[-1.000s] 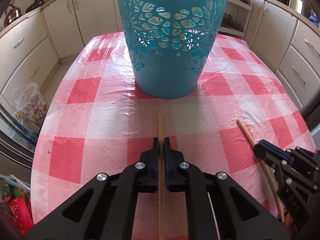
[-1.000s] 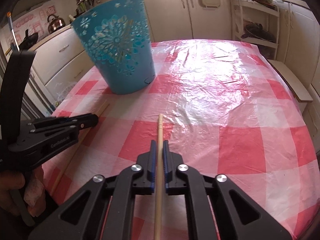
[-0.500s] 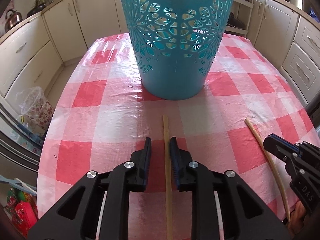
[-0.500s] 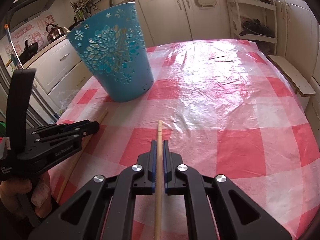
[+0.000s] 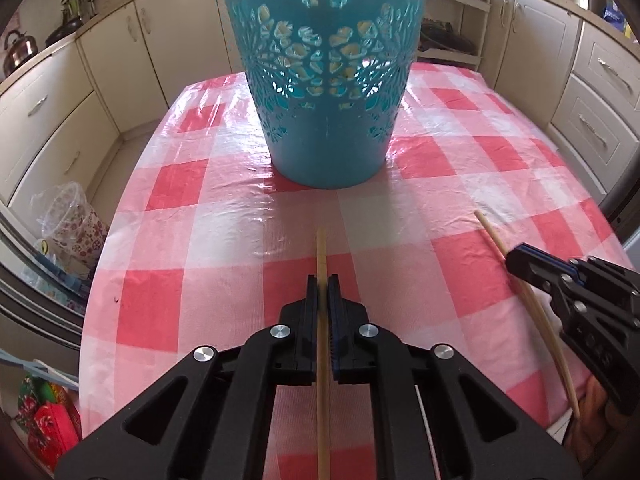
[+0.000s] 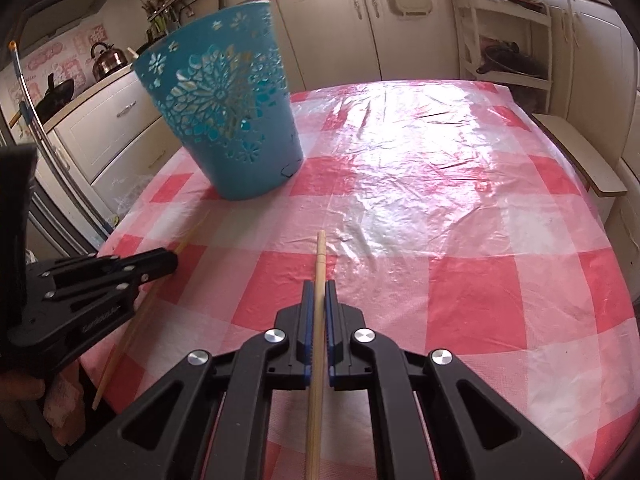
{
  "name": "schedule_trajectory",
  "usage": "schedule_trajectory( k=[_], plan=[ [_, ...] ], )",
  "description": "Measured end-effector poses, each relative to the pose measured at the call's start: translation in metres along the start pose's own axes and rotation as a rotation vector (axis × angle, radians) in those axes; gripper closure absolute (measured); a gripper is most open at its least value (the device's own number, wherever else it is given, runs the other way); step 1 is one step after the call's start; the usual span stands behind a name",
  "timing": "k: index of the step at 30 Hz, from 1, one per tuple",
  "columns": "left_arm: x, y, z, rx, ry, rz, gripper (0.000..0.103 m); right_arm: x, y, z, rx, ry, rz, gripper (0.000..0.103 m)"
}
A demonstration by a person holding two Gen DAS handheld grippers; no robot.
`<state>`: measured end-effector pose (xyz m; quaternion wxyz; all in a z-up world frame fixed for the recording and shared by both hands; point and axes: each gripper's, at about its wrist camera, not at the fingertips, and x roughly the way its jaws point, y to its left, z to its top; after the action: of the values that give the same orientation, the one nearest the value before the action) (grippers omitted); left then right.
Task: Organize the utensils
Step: 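Lift the stick with the left tool over the teal basket and open it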
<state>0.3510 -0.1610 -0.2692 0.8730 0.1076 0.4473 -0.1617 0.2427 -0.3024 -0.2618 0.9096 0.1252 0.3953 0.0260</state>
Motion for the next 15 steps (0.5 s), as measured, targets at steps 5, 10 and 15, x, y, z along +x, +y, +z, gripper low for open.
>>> schedule_trajectory(
  k=[5,10,15],
  plan=[
    [-0.026,-0.002,0.001,0.005,-0.049,-0.026,0.098,0.002,0.000,-0.001,0.004,0.010,-0.009,0.097],
    [-0.064,-0.003,0.010,-0.006,-0.132,-0.063,0.098,0.000,0.000,-0.002,0.014,0.005,-0.008,0.097],
    [-0.119,0.011,0.034,-0.065,-0.300,-0.146,0.098,0.000,-0.001,-0.003,0.024,-0.001,-0.004,0.097]
  ],
)
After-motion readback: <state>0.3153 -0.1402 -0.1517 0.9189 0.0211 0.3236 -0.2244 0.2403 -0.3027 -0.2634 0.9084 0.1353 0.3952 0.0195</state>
